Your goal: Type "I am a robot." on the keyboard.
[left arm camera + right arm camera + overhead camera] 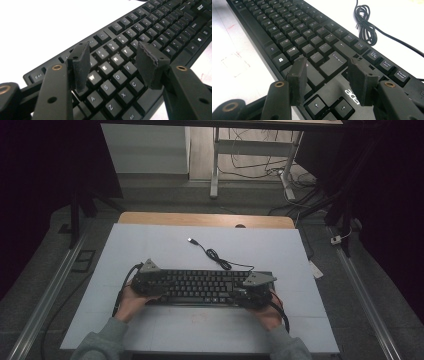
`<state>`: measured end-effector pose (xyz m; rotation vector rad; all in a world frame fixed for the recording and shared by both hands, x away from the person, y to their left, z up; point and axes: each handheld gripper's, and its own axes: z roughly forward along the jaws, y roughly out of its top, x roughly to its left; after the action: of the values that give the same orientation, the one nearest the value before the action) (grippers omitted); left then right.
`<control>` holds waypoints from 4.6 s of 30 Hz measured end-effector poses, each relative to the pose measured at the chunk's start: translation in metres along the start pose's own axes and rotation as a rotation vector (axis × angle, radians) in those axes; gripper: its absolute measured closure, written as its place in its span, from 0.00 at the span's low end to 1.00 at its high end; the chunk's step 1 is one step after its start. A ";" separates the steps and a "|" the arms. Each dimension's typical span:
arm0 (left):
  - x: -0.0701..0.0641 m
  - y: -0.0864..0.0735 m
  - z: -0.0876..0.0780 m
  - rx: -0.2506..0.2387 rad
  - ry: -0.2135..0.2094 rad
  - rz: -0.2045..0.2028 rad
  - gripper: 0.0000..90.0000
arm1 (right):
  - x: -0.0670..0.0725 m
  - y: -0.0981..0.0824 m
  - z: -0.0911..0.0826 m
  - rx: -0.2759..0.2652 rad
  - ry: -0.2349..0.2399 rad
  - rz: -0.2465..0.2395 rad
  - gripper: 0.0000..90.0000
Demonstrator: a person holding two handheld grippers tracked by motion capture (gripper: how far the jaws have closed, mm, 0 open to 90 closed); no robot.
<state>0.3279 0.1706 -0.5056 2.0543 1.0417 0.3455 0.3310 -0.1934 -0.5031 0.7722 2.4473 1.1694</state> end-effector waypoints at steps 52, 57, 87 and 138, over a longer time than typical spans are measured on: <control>-0.009 0.004 0.006 -0.004 -0.017 0.057 0.98 | 0.000 0.000 0.000 0.000 -0.006 -0.013 0.56; -0.008 0.000 -0.002 -0.026 -0.026 0.035 0.95 | 0.001 0.001 -0.001 0.001 -0.005 -0.011 0.56; -0.004 -0.033 -0.028 -0.035 0.016 -0.037 0.49 | -0.003 0.001 -0.004 -0.034 0.002 0.019 0.56; -0.007 -0.035 -0.022 -0.007 0.018 -0.015 0.45 | 0.018 0.057 0.082 0.067 0.138 -0.008 0.99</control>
<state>0.2922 0.1886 -0.5168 2.0393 1.0650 0.3597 0.3766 -0.1023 -0.5095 0.7219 2.6114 1.1798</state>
